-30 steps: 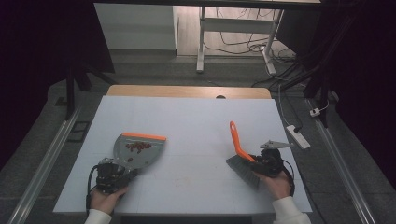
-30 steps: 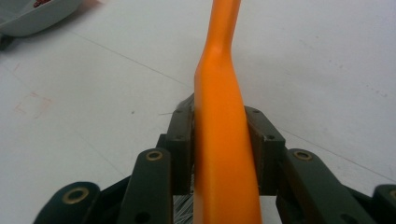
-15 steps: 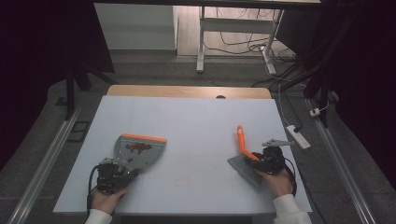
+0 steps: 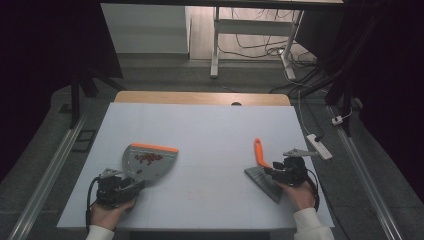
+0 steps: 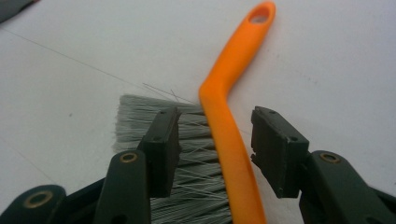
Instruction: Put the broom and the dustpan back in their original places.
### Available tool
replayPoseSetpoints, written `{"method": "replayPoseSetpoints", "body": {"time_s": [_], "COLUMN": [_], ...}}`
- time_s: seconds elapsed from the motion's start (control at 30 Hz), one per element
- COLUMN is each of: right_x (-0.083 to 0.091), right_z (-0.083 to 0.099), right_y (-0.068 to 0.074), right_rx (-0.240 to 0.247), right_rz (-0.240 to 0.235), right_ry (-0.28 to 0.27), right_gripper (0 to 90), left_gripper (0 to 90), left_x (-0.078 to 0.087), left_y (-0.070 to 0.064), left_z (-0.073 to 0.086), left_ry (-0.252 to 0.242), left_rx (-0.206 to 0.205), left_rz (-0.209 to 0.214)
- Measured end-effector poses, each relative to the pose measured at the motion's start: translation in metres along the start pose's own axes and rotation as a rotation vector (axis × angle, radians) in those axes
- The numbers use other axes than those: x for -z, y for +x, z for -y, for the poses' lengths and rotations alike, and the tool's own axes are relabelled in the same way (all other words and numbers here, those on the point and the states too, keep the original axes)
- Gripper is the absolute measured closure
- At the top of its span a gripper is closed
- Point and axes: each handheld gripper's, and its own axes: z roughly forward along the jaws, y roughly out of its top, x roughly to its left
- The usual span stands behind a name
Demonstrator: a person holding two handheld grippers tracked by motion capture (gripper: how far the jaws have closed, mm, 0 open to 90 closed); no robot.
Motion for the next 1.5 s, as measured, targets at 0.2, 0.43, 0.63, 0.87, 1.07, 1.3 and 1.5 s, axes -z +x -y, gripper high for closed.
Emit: {"method": "replayPoseSetpoints", "body": {"time_s": [0.2,0.43,0.63,0.87,1.07,1.3,1.5], "right_x": [0.007,0.009,0.008,0.006,0.004,0.005,0.004], "right_z": [-0.002,-0.002,-0.001,0.001,0.005,0.005,0.005], "right_y": [0.007,0.021,0.033,0.044,0.05,0.053,0.052], "right_rx": [0.055,0.151,0.229,0.311,0.35,0.362,0.363], "right_rz": [-0.018,-0.062,-0.106,-0.134,-0.147,-0.148,-0.143], "right_ry": [-0.045,-0.068,-0.075,-0.081,-0.078,-0.079,-0.077], "right_gripper": [51.5,51.5,51.4,51.3,51.3,51.2,51.1], "left_gripper": [43.0,44.9,44.6,44.3,43.5,43.1,42.7], "left_x": [0.01,0.006,-0.005,-0.015,-0.023,-0.026,-0.027], "left_y": [-0.005,-0.018,-0.024,-0.029,-0.037,-0.039,-0.039], "left_z": [-0.002,-0.006,-0.01,-0.016,-0.02,-0.019,-0.018], "left_ry": [-0.052,-0.063,-0.022,-0.009,0.018,0.031,0.032], "left_rx": [-0.082,-0.203,-0.279,-0.319,-0.352,-0.371,-0.374], "left_rz": [-0.005,0.147,0.224,0.274,0.285,0.285,0.287]}}
